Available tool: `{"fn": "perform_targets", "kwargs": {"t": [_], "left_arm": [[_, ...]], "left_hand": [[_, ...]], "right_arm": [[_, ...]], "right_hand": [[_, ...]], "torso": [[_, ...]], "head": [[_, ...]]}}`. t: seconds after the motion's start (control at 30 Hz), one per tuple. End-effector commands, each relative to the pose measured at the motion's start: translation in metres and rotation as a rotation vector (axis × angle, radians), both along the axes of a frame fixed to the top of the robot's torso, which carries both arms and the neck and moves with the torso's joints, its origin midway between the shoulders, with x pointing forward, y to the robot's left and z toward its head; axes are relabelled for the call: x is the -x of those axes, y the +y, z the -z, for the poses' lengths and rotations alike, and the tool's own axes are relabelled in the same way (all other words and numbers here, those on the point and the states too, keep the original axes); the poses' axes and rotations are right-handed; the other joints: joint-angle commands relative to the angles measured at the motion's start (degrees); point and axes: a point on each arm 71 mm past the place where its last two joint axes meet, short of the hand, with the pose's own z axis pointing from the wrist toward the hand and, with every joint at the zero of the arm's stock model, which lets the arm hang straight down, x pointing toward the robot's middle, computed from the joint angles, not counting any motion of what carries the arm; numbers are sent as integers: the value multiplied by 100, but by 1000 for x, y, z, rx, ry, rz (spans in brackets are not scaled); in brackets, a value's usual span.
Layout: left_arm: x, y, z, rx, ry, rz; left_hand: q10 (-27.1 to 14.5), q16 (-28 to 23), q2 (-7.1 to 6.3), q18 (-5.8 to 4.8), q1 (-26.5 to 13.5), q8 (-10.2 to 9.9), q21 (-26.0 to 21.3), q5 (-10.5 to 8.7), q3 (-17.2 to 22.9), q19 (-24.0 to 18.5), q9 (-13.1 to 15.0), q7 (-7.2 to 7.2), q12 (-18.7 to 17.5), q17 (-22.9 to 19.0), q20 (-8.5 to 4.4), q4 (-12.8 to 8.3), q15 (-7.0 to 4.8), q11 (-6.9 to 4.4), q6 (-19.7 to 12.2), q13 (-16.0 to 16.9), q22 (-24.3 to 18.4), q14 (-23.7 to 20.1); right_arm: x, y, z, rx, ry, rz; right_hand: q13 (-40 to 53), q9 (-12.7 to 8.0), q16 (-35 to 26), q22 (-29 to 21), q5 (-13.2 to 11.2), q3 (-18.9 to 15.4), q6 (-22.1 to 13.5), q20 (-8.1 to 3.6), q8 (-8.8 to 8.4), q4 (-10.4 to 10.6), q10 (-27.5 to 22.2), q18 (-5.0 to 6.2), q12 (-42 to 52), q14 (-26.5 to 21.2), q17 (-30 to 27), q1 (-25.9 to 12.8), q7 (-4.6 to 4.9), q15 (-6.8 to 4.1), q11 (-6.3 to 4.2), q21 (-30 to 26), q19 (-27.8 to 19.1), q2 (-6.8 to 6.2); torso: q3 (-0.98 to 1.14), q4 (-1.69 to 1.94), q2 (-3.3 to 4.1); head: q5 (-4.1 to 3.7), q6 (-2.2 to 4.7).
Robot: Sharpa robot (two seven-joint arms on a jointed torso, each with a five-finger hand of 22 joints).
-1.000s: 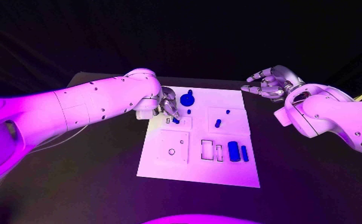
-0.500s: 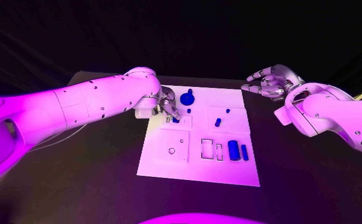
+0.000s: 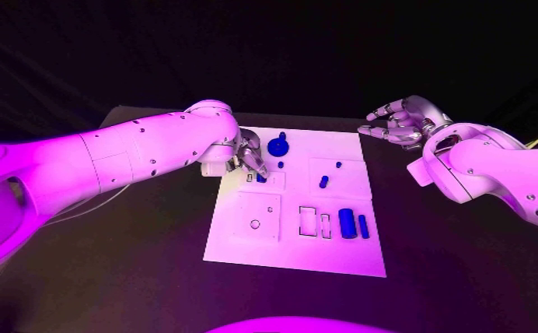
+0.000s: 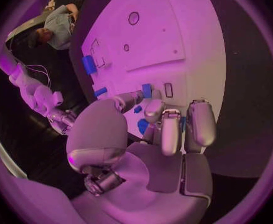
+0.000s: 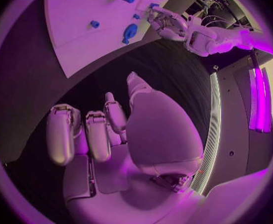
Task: Assemble the parts on the task board
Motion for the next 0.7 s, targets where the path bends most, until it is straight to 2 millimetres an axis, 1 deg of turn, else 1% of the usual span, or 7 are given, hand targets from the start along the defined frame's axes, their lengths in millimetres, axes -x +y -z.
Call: {"fn": "perform_targets", "kwargs": {"t": [0.03, 0.23, 0.33, 0.47, 0.53, 0.7], "left_arm": [[2, -3, 3, 3, 9, 6], [1, -4, 5, 2, 12, 3], [0, -4, 6, 1, 14, 1], [0, -5, 7, 0, 18, 1], [0, -5, 7, 0, 19, 1], [-1, -5, 8, -2, 21, 0]], "left_hand": [[361, 123, 167, -110, 79, 219, 114, 188, 830, 265, 493, -245, 54, 1594, -5, -179, -64, -126, 563, 121, 110, 656], [381, 123, 185, -112, 24, 228, 118, 175, 800, 273, 517, -257, 73, 1594, -14, -156, -73, -136, 595, 149, 120, 656], [382, 123, 196, -112, 13, 229, 117, 172, 795, 273, 522, -260, 73, 1594, -16, -148, -75, -138, 601, 150, 120, 656], [391, 123, 207, -114, -2, 231, 121, 166, 786, 279, 530, -263, 82, 1594, -18, -138, -78, -141, 608, 165, 129, 656], [396, 123, 216, -116, -18, 234, 124, 159, 775, 283, 538, -267, 87, 1594, -21, -129, -80, -144, 617, 170, 136, 656], [413, 123, 254, -117, -65, 238, 125, 142, 741, 287, 562, -278, 102, 1594, -29, -95, -89, -153, 643, 193, 139, 656]], "right_arm": [[0, 1, 0, 1, -1, -5], [0, 1, 0, 1, -1, -5], [0, 1, 0, 1, -1, -5], [0, 1, 0, 1, 0, -6], [0, 1, 0, 1, -1, -6], [0, 1, 0, 1, -1, -6]], "right_hand": [[-30, -30, -41, 976, 27, -11, -24, -40, 109, 0, -77, 21, -77, 515, 1057, -210, -1, -56, -4, -38, 246, 42], [-30, -30, -41, 976, 27, -11, -24, -40, 109, 0, -77, 21, -77, 515, 1057, -210, -1, -56, -4, -38, 246, 42], [-30, -30, -41, 976, 27, -11, -24, -40, 109, 0, -77, 21, -77, 515, 1057, -210, -1, -56, -4, -38, 246, 42], [-30, -30, -41, 976, 27, -11, -24, -40, 109, 0, -77, 21, -77, 515, 1057, -210, -1, -56, -4, -38, 246, 42], [-30, -30, -41, 976, 27, -11, -24, -40, 109, 0, -77, 21, -77, 515, 1057, -210, -1, -56, -4, -38, 246, 42], [-30, -30, -41, 976, 27, -11, -24, -40, 109, 0, -77, 21, -77, 515, 1057, -210, -1, -56, -4, -38, 246, 42]], "torso": [[1, -2, 1], [0, -8, 6], [-2, 0, 4], [2, 0, 0], [-2, 0, 1], [-3, -1, 0]], "head": [[-6, -6], [-13, -10], [-22, -13], [-29, -29], [-31, -29], [-37, -31]]}}
